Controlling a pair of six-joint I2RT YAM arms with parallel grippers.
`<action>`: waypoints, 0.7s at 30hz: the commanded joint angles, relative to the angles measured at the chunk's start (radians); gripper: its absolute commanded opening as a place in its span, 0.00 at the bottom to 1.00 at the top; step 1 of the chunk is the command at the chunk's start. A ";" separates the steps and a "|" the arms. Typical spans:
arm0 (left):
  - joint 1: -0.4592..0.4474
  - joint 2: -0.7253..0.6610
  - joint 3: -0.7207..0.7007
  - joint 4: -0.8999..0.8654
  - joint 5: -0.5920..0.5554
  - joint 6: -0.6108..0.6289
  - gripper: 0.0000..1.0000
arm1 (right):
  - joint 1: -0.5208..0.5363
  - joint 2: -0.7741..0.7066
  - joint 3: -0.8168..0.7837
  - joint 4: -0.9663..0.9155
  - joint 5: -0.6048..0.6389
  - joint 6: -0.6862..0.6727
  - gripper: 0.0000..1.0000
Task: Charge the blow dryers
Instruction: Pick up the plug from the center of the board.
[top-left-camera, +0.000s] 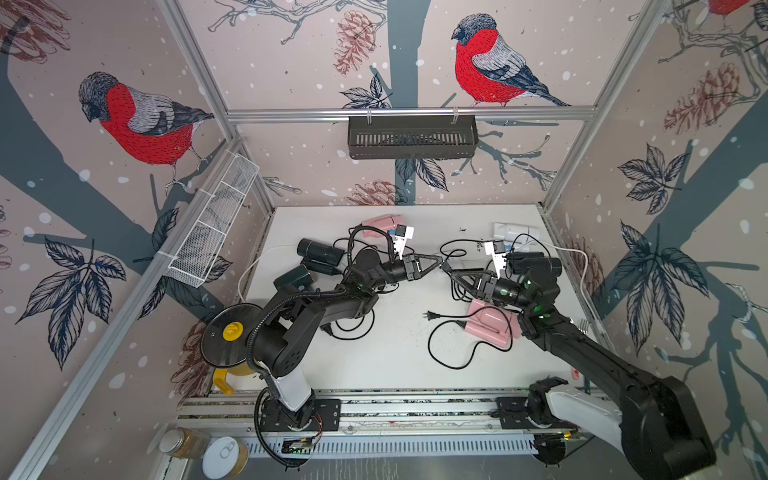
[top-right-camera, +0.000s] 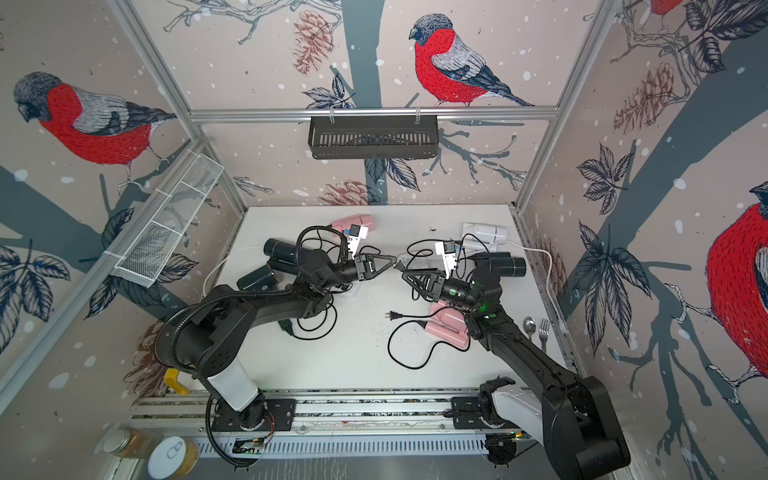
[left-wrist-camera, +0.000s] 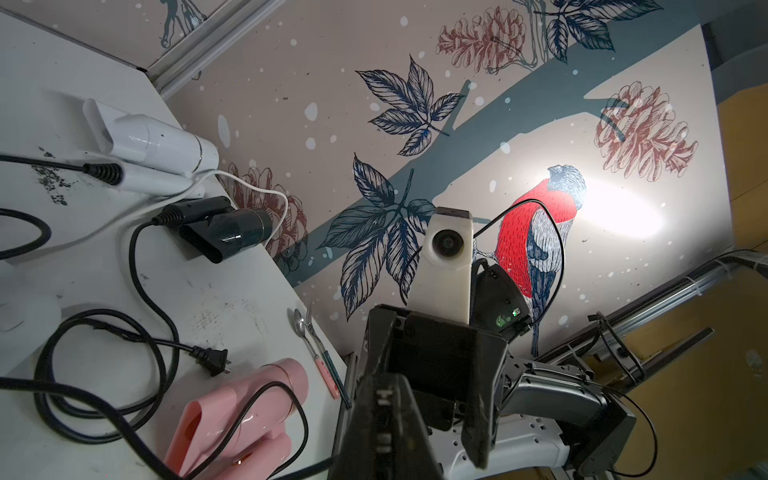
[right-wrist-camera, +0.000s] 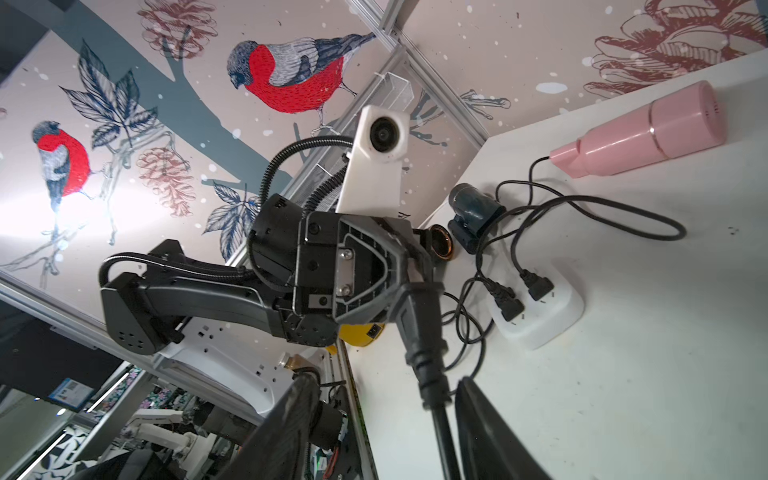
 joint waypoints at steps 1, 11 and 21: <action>0.000 0.001 -0.007 0.129 -0.011 -0.035 0.05 | 0.013 0.019 -0.011 0.211 0.004 0.120 0.54; -0.004 0.000 -0.026 0.176 -0.021 -0.060 0.05 | 0.051 0.134 -0.024 0.465 0.072 0.259 0.42; -0.009 0.000 -0.043 0.184 -0.032 -0.056 0.05 | 0.062 0.224 -0.016 0.568 0.106 0.304 0.29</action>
